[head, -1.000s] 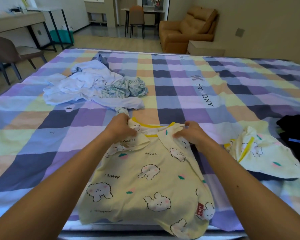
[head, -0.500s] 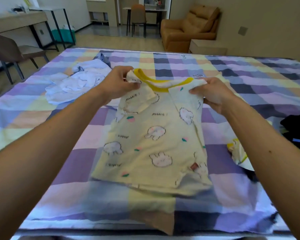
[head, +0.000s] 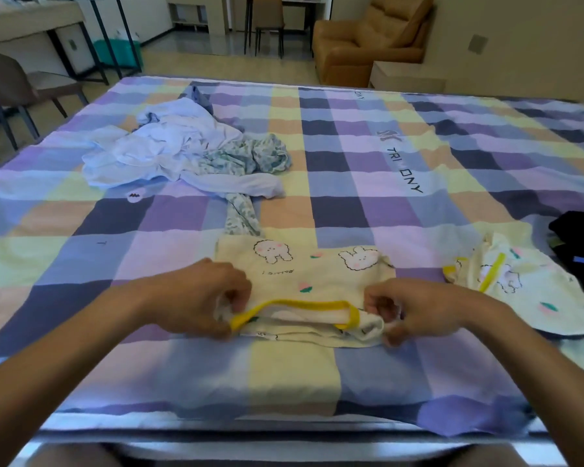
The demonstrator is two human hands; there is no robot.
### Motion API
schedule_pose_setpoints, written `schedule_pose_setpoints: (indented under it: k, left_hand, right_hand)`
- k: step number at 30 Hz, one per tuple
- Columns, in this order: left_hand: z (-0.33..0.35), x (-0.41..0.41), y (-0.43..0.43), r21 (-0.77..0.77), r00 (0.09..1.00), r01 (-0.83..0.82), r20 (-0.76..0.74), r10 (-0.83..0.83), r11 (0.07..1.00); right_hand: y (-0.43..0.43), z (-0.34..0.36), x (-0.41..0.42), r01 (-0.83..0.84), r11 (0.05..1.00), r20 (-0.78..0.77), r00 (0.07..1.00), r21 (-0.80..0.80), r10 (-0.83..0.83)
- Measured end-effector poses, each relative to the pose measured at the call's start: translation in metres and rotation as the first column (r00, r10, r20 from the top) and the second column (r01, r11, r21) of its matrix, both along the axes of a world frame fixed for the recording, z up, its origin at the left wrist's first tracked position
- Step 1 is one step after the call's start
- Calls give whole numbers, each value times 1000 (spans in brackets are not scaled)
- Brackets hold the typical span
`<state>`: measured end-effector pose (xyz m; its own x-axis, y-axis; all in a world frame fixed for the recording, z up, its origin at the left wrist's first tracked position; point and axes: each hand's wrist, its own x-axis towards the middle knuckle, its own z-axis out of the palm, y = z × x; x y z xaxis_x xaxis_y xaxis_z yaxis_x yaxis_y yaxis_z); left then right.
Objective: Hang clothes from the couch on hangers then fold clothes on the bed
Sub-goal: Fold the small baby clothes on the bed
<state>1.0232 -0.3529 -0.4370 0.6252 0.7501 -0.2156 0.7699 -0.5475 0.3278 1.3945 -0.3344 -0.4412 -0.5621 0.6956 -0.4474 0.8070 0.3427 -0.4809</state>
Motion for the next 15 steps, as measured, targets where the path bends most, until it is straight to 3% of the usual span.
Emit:
schedule_pose_setpoints:
  k: [1,3,5,7,9,11,13,15]
  left_hand:
    - [6,2,-2,-69,1000,3,-30,-5,998]
    - [19,13,-1,-39,989,-9,147,15,999]
    - [23,33,5,181,941,-98,338,31,979]
    - [11,56,10,333,921,-168,388,28,928]
    - [-16,74,9,336,969,-165,230,89,927]
    - [-44,81,4,270,981,-179,-29,194,946]
    - [-62,77,2,270,963,-225,-87,256,936]
    - [-69,71,2,286,948,-273,-83,308,918]
  right_hand:
    - [-2,7,1,6,998,66,998,-67,-2]
    - [1,22,-4,69,998,62,996,8,-69]
    - [9,24,-17,236,929,-117,971,286,-210]
    - [13,10,-40,382,788,-366,906,484,-214]
    - [11,-17,-59,334,795,-299,933,506,-201]
    - [4,-45,-68,252,853,-49,965,457,-259]
    - [-4,-62,-66,289,854,80,931,433,-355]
    - [-10,-65,-58,377,810,103,878,449,-467]
